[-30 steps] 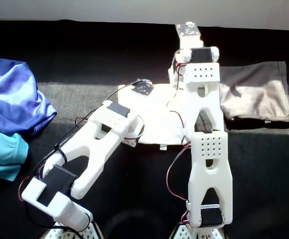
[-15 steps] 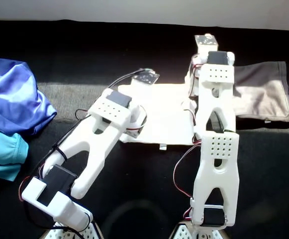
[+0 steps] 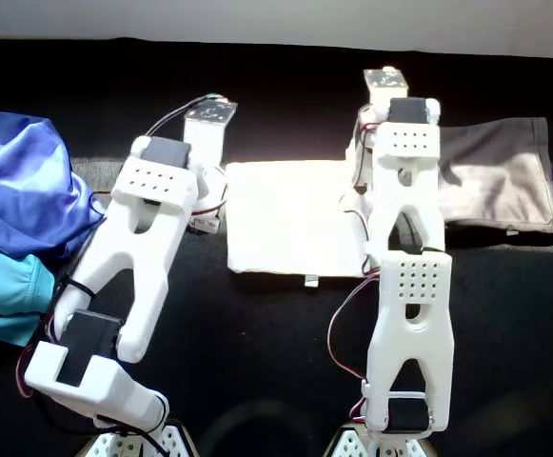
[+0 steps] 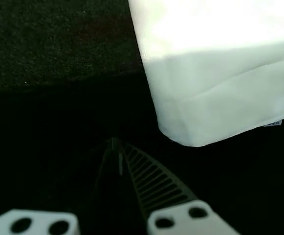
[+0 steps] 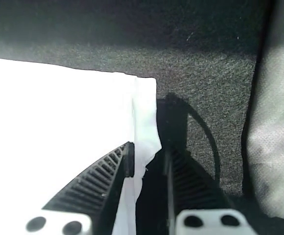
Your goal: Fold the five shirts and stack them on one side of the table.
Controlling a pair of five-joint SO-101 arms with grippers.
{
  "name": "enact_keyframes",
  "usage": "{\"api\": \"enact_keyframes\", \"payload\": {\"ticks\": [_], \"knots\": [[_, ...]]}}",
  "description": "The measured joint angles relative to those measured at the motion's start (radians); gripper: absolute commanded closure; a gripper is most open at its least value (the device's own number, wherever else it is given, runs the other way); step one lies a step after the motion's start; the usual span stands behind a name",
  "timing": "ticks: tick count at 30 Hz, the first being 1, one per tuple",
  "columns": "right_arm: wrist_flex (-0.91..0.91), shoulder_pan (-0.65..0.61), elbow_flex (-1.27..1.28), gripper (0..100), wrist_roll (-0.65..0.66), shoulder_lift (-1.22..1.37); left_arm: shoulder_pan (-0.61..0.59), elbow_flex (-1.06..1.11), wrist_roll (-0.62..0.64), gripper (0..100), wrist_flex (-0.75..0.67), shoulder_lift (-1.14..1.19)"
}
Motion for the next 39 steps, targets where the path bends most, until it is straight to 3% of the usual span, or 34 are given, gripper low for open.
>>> {"api": "enact_keyframes", "payload": {"ticks": [13,22,28,32,39], "knots": [[0.0,-0.052,0.103,77.4,-0.13,-0.002,-0.201,0.173,0.002,99,-0.176,0.0],[0.0,-0.054,0.104,77.4,-0.216,-0.031,-0.206,0.175,0.002,99,-0.18,0.0],[0.0,-0.06,0.11,77.4,-0.226,-0.256,-0.206,0.175,0.002,99,-0.18,0.0],[0.0,-0.101,0.227,77.4,-0.226,-0.353,-0.206,0.175,0.002,99,-0.18,0.0],[-0.057,-0.132,0.436,77.4,-0.226,-0.295,-0.206,0.175,0.002,99,-0.18,0.0]]}}
